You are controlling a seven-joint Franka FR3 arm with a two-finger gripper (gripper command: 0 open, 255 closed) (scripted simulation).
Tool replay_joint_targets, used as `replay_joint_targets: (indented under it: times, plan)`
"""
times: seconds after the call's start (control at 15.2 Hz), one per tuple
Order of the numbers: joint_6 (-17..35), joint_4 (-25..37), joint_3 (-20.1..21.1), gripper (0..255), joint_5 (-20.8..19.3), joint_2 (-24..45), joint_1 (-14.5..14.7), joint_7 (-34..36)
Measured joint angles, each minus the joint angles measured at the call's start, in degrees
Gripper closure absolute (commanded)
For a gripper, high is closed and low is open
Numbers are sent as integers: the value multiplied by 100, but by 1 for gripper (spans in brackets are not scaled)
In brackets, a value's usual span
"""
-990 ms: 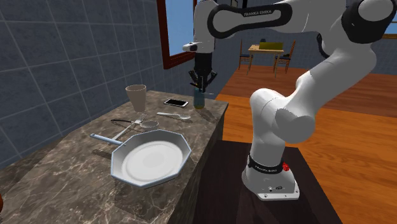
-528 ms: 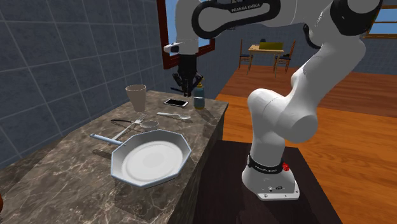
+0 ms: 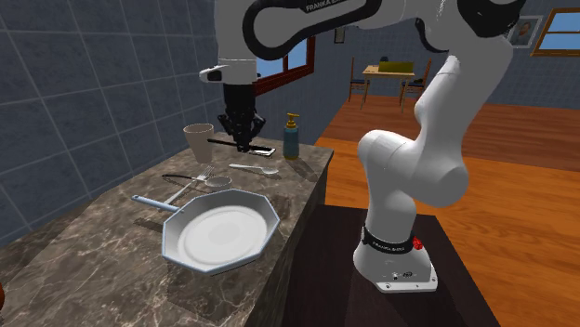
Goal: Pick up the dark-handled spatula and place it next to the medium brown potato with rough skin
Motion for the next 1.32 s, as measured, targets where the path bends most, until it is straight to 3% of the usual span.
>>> replay_joint_targets:
  times: [0.86,1.32]
  plan:
    - [482,1663,115,255,1353,2358,1208,460]
    - [341,3029,180,255,2233,3827,1473,430]
